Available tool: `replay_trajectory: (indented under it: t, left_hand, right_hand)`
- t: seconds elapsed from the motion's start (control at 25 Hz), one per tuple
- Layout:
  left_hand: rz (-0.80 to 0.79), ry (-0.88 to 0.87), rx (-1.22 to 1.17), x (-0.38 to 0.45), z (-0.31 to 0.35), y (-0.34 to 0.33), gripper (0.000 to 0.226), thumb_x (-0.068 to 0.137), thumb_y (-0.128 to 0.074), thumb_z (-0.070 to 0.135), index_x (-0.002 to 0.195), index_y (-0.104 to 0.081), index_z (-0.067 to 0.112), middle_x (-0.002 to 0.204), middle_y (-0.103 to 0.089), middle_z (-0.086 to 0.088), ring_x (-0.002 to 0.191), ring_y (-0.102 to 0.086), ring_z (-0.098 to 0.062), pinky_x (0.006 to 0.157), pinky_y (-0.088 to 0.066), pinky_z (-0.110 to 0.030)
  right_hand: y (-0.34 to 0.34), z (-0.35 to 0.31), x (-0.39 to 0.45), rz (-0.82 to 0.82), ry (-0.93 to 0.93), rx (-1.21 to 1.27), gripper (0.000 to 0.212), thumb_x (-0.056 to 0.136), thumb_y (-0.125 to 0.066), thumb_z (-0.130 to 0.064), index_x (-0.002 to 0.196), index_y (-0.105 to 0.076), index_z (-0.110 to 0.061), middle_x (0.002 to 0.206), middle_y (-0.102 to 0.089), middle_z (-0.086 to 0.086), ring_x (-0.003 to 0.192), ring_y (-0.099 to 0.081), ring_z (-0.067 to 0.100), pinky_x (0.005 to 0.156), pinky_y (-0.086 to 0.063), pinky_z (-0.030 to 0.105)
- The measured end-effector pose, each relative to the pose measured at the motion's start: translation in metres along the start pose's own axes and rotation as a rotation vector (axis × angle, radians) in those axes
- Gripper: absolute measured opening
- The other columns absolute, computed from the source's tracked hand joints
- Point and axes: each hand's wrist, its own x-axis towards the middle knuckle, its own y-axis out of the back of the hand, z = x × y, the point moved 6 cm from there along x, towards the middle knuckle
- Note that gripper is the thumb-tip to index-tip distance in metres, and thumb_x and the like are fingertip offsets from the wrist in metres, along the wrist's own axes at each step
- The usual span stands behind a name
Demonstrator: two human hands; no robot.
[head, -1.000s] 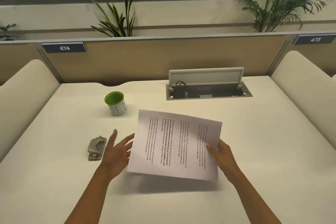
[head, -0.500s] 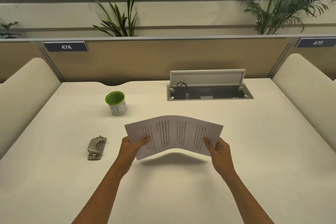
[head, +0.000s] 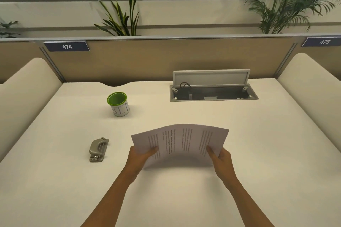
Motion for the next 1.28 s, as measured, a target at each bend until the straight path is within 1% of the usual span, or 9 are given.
replay_trajectory:
  t: [0.2,0.28,0.44,0.52,0.64,0.76,0.88,1.16,1.28]
  left_hand:
    - [0.107,0.019,0.032,-0.003,0.000,-0.003,0.032,0.069,-0.087,0.036,0.098,-0.077,0.026,0.095,-0.081,0.008,0.084,-0.076,-0.011,0.065,-0.057,-0.019]
    - [0.152,0.025,0.027,0.000,0.001,-0.003,0.030,0.071,-0.087,0.036,0.096,-0.076,0.024,0.091,-0.081,0.008,0.081,-0.077,-0.014,0.063,-0.057,-0.022]
    - [0.248,0.053,-0.160,-0.005,-0.001,-0.010,0.029,0.077,-0.087,0.027,0.102,-0.074,0.021,0.094,-0.082,0.004,0.082,-0.079,-0.017,0.064,-0.060,-0.026]
    - [0.278,0.093,-0.262,-0.010,-0.006,-0.021,0.033,0.078,-0.086,0.023,0.108,-0.073,0.019,0.097,-0.082,0.002,0.086,-0.079,-0.019,0.071,-0.060,-0.033]
    - [0.299,0.185,-0.450,-0.019,-0.018,-0.040,0.034,0.079,-0.084,0.017,0.110,-0.070,0.017,0.096,-0.082,-0.002,0.085,-0.079,-0.023,0.069,-0.062,-0.035]
    - [0.301,0.254,-0.549,-0.028,-0.027,-0.055,0.035,0.080,-0.084,0.015,0.112,-0.069,0.016,0.100,-0.081,-0.006,0.087,-0.079,-0.026,0.074,-0.062,-0.041]
    - [0.334,0.297,-0.585,-0.036,-0.032,-0.063,0.035,0.081,-0.083,0.012,0.114,-0.070,0.013,0.105,-0.080,-0.010,0.096,-0.076,-0.034,0.088,-0.059,-0.054]
    - [0.332,0.323,-0.592,-0.046,-0.032,-0.052,0.036,0.084,-0.079,0.009,0.119,-0.069,0.012,0.114,-0.078,-0.008,0.105,-0.073,-0.029,0.093,-0.058,-0.050]
    - [0.326,0.295,-0.523,-0.045,-0.030,-0.026,0.028,0.091,-0.072,0.011,0.119,-0.069,0.013,0.115,-0.077,-0.004,0.104,-0.071,-0.021,0.079,-0.059,-0.037]
  right_hand:
    - [0.005,0.002,0.001,0.022,-0.031,0.014,0.014,0.099,-0.059,-0.027,0.109,-0.069,-0.029,0.102,-0.076,-0.018,0.100,-0.071,0.007,0.073,-0.054,0.014]
    - [0.007,-0.001,0.001,0.066,-0.047,0.038,0.021,0.097,-0.064,-0.028,0.118,-0.066,-0.028,0.107,-0.074,-0.019,0.107,-0.069,0.010,0.081,-0.051,0.018]
    - [0.006,0.005,-0.006,0.149,-0.207,0.149,0.091,0.083,-0.081,-0.029,0.152,-0.022,-0.035,0.139,-0.043,-0.017,0.128,-0.041,0.008,0.105,-0.033,0.032]
    - [-0.006,0.007,-0.010,0.128,-0.271,0.239,0.103,0.080,-0.083,-0.027,0.154,-0.013,-0.037,0.142,-0.037,-0.012,0.131,-0.038,0.010,0.108,-0.034,0.035]
    - [-0.027,0.009,-0.017,0.093,-0.339,0.431,0.094,0.084,-0.079,-0.024,0.154,-0.017,-0.032,0.142,-0.046,-0.006,0.132,-0.049,0.016,0.104,-0.041,0.035]
    - [-0.047,0.007,-0.020,-0.024,-0.349,0.566,0.060,0.090,-0.072,-0.023,0.143,-0.045,-0.019,0.132,-0.067,-0.002,0.121,-0.066,0.020,0.091,-0.056,0.031]
    - [-0.059,0.003,-0.020,-0.042,-0.357,0.589,0.033,0.097,-0.063,-0.021,0.129,-0.060,-0.028,0.123,-0.074,-0.006,0.112,-0.071,0.015,0.077,-0.060,0.027]
    - [-0.066,0.006,-0.018,0.045,-0.341,0.467,0.026,0.101,-0.055,-0.013,0.117,-0.061,-0.033,0.115,-0.074,-0.010,0.102,-0.071,0.009,0.066,-0.060,0.024]
    - [-0.067,0.009,-0.017,0.041,-0.326,0.412,0.026,0.101,-0.055,-0.013,0.114,-0.061,-0.035,0.115,-0.073,-0.012,0.105,-0.070,0.010,0.069,-0.061,0.027]
